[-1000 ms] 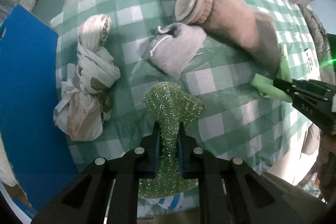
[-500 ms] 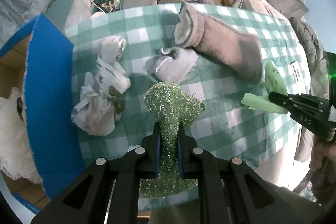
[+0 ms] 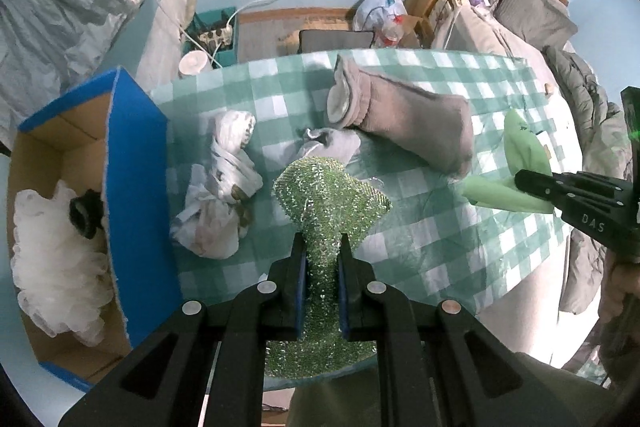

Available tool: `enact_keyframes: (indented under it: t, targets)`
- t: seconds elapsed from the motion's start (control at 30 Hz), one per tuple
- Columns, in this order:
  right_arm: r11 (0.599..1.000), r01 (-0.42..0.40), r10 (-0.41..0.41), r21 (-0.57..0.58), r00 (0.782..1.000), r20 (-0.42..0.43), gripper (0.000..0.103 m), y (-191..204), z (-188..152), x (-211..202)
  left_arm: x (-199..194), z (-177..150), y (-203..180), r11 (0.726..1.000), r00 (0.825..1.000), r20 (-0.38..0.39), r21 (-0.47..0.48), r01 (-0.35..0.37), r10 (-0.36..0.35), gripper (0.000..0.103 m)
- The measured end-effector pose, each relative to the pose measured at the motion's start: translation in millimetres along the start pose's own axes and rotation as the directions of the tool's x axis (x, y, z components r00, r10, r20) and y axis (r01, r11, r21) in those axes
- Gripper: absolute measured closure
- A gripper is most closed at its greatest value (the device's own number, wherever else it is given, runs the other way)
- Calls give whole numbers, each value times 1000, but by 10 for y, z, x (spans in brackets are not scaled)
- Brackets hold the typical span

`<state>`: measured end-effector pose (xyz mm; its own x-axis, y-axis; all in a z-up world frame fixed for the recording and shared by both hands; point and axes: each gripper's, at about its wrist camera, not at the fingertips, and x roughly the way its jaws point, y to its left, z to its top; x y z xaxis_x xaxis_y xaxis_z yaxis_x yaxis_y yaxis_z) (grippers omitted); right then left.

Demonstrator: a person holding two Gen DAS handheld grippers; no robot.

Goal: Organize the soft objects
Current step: 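Carry the green scrubber and lime-green cloth over the cardboard box with both tools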

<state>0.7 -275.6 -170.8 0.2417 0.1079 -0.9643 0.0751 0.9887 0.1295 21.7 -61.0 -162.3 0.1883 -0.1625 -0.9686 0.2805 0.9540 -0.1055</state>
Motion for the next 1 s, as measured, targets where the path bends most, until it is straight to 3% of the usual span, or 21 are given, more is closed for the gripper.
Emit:
enact_keyframes:
  t: [0.57, 1.0]
  targets:
    - [995, -53, 59, -85, 996, 74, 96, 425, 240, -501, -433, -34, 179, 998, 997, 76, -62, -21, 26, 90]
    - [980, -86, 102, -177, 992, 80, 96, 842, 376, -569, -698, -144, 490, 988, 992, 116, -150, -33, 51, 90]
